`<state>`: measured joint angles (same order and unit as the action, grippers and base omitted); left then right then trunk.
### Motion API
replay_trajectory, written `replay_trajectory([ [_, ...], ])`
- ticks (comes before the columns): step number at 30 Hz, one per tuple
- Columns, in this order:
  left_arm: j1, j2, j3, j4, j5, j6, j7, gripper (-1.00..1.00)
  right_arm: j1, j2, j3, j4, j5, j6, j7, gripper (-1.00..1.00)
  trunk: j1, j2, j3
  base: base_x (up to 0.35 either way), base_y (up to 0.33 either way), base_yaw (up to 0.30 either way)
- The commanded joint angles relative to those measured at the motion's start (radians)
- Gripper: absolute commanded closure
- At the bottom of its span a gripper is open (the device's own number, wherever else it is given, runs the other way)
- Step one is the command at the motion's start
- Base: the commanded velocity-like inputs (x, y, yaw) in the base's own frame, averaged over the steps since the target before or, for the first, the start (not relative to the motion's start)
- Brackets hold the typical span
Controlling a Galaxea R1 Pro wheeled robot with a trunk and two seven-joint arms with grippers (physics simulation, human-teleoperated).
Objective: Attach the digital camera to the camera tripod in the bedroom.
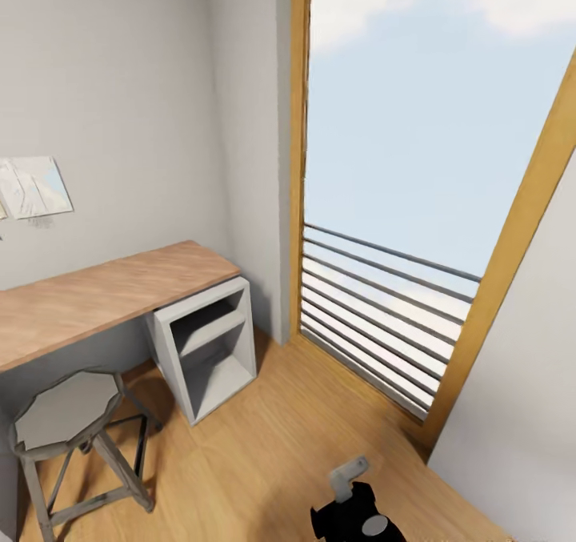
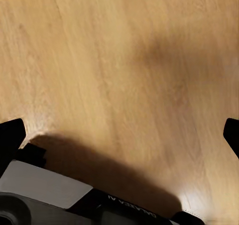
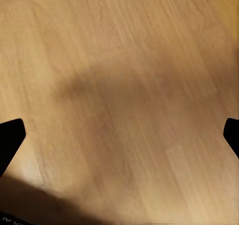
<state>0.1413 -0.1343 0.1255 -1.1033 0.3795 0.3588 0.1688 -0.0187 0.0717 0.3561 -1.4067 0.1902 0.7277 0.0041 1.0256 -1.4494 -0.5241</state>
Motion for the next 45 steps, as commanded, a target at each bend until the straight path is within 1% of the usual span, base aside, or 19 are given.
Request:
replay_trajectory([
  [1, 0.000, -0.001, 0.001, -0.003, 0.011, 0.005, 0.006, -1.00, -0.001, 0.000, 0.001, -0.001, 0.006, 0.006, 0.000, -1.00, -0.001, -0.001, -0.001, -0.323, -0.165, 0.258],
  [10, 0.000, -0.002, -0.002, -0.002, 0.011, 0.005, 0.034, -1.00, 0.000, 0.002, 0.007, -0.021, 0.007, 0.011, 0.000, -1.00, -0.001, -0.001, -0.003, -0.318, -0.180, 0.272],
  [28, 0.000, -0.001, -0.002, -0.002, 0.013, 0.005, 0.039, -1.00, 0.000, 0.001, 0.010, -0.025, 0.010, 0.022, 0.000, -1.00, -0.001, -0.001, -0.005, -0.314, -0.185, 0.281],
  [37, 0.000, -0.001, -0.001, -0.003, 0.014, 0.005, 0.038, -1.00, 0.000, 0.001, 0.010, -0.024, 0.012, 0.023, 0.000, -1.00, -0.001, -0.001, -0.010, -0.335, -0.046, 0.255],
  [45, 0.000, -0.001, 0.000, -0.003, 0.015, 0.005, 0.038, -1.00, 0.000, 0.001, 0.009, -0.023, 0.012, 0.022, 0.001, -1.00, -0.001, -0.001, -0.015, -0.329, 0.032, 0.260],
])
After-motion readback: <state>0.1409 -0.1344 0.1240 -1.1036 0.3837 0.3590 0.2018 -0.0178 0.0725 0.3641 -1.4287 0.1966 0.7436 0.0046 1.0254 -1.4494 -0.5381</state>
